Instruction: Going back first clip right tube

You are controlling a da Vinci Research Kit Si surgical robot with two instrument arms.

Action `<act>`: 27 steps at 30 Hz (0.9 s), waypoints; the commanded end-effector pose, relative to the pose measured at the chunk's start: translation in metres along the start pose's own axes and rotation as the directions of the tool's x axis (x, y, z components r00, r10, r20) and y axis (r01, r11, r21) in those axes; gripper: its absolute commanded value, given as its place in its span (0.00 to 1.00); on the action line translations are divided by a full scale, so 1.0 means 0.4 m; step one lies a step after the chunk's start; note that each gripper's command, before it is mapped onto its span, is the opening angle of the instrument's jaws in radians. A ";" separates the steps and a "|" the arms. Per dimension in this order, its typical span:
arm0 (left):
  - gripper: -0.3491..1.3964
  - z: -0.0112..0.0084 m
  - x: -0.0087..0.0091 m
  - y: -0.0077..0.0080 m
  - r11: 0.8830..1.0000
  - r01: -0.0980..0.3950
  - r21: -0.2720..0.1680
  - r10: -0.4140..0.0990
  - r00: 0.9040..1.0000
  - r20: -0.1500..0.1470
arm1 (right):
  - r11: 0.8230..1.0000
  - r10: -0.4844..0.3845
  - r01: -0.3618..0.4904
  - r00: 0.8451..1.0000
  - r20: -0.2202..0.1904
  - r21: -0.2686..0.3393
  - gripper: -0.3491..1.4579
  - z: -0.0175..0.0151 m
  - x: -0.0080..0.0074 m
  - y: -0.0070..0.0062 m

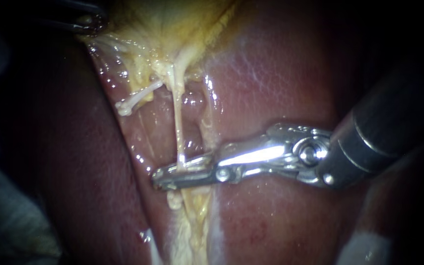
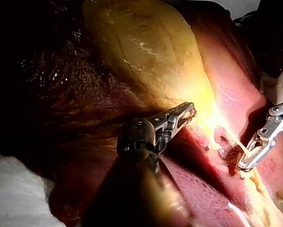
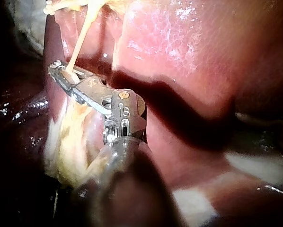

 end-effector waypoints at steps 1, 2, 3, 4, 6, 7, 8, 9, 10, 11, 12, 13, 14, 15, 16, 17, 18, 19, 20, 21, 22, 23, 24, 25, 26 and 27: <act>0.00 0.0001 0.0000 0.0000 1.000 -0.001 0.000 0.001 1.000 0.000 | 1.000 -0.001 0.001 1.000 0.001 0.000 0.02 0.0000 -0.0003 0.0002; 0.00 0.0001 0.0000 0.0000 1.000 -0.001 0.000 0.001 1.000 0.000 | 0.998 -0.056 0.056 0.998 0.001 0.000 0.15 0.0003 -0.0007 0.0006; 0.00 0.0001 0.0000 0.0000 1.000 -0.001 0.000 0.001 1.000 0.000 | 0.997 -0.081 0.081 0.997 0.006 -0.004 0.25 0.0007 -0.0010 0.0011; 0.00 0.0002 -0.0001 -0.0001 1.000 -0.001 0.000 0.001 1.000 -0.001 | 0.993 -0.117 0.117 0.993 0.013 -0.011 0.33 0.0011 -0.0011 0.0019; 0.00 0.0003 -0.0002 -0.0002 1.000 -0.001 0.001 0.001 1.000 -0.001 | 0.983 -0.176 0.178 0.984 0.031 -0.044 0.42 0.0021 -0.0012 0.0039; 0.00 0.0003 -0.0003 -0.0003 1.000 -0.001 0.001 0.001 1.000 -0.001 | 0.977 -0.200 0.202 0.979 0.037 -0.064 0.43 0.0021 -0.0013 0.0047; 0.00 0.0004 -0.0003 -0.0003 1.000 -0.002 0.001 0.002 1.000 -0.001 | 0.969 -0.224 0.227 0.974 0.044 -0.095 0.45 0.0017 -0.0013 0.0055; 0.00 0.0004 -0.0004 -0.0003 1.000 -0.002 0.001 0.002 1.000 -0.001 | 0.963 -0.241 0.245 0.970 0.044 -0.115 0.46 0.0012 -0.0012 0.0060; 0.00 0.0004 -0.0004 -0.0003 1.000 -0.002 0.001 0.002 1.000 -0.001 | 0.956 -0.258 0.262 0.965 0.044 -0.135 0.46 0.0005 -0.0011 0.0062; 0.00 0.0004 -0.0004 -0.0004 1.000 -0.002 0.001 0.002 1.000 -0.001 | 0.948 -0.275 0.278 0.961 0.042 -0.154 0.46 -0.0004 -0.0010 0.0062; 0.00 0.0004 -0.0004 -0.0004 1.000 -0.002 0.001 0.002 1.000 -0.001 | 0.936 -0.301 0.303 0.953 0.040 -0.179 0.46 -0.0017 -0.0010 0.0059; 0.00 0.0004 -0.0004 -0.0005 1.000 -0.002 0.003 0.002 1.000 -0.002 | 0.922 -0.327 0.328 0.944 0.043 -0.203 0.46 -0.0027 -0.0011 0.0056; 0.00 0.0004 -0.0004 -0.0006 1.000 -0.002 0.003 0.002 1.000 -0.002 | 0.910 -0.350 0.353 0.935 0.055 -0.216 0.46 -0.0037 -0.0012 0.0051; 0.00 0.0004 -0.0004 -0.0007 1.000 -0.002 0.003 0.002 1.000 -0.002 | 0.893 -0.381 0.387 0.922 0.071 -0.232 0.46 -0.0051 -0.0013 0.0042; 0.00 0.0003 -0.0004 -0.0008 1.000 -0.002 0.003 0.002 1.000 -0.002 | 0.877 -0.407 0.416 0.909 0.087 -0.240 0.47 -0.0061 -0.0015 0.0036; 0.00 0.0002 -0.0004 -0.0010 1.000 -0.002 0.006 0.002 1.000 -0.003 | 0.864 -0.428 0.439 0.898 0.099 -0.248 0.47 -0.0071 -0.0017 0.0028; 0.00 0.0002 -0.0004 -0.0012 1.000 -0.002 0.006 0.002 1.000 -0.003 | 0.842 -0.461 0.475 0.880 0.116 -0.255 0.47 -0.0086 -0.0017 0.0018; 0.00 0.0002 -0.0004 -0.0013 1.000 -0.002 0.005 0.002 1.000 -0.003 | 0.832 -0.477 0.491 0.871 0.119 -0.259 0.47 -0.0099 -0.0017 0.0009; 0.00 0.0001 -0.0004 -0.0015 1.000 -0.002 0.005 0.002 1.000 -0.003 | 0.818 -0.498 0.512 0.858 0.125 -0.261 0.47 -0.0112 -0.0016 0.0000; 0.00 0.0001 -0.0004 -0.0015 1.000 -0.002 0.005 0.002 1.000 -0.003 | 0.799 -0.526 0.542 0.840 0.133 -0.262 0.47 -0.0130 -0.0015 -0.0012; 0.00 0.0002 -0.0004 -0.0016 1.000 -0.002 0.005 0.002 1.000 -0.003 | 0.784 -0.546 0.563 0.826 0.139 -0.262 0.47 -0.0143 -0.0014 -0.0022; 0.00 0.0002 -0.0005 -0.0017 1.000 -0.003 0.006 0.003 1.000 -0.003 | 0.772 -0.560 0.578 0.815 0.146 -0.264 0.47 -0.0158 -0.0013 -0.0033; 0.00 0.0002 -0.0005 -0.0018 1.000 -0.003 0.006 0.003 1.000 -0.003 | 0.754 -0.583 0.602 0.798 0.154 -0.264 0.47 -0.0177 -0.0013 -0.0048; 0.00 0.0003 -0.0006 -0.0018 1.000 -0.003 0.006 0.003 1.000 -0.003 | 0.741 -0.597 0.617 0.786 0.162 -0.263 0.47 -0.0192 -0.0013 -0.0060; 0.00 0.0004 -0.0007 -0.0019 1.000 -0.003 0.006 0.003 1.000 -0.003 | 0.732 -0.607 0.629 0.777 0.168 -0.262 0.47 -0.0206 -0.0014 -0.0072; 0.00 0.0004 -0.0008 -0.0020 1.000 -0.003 0.006 0.004 1.000 -0.003 | 0.723 -0.616 0.639 0.768 0.175 -0.262 0.47 -0.0225 -0.0015 -0.0089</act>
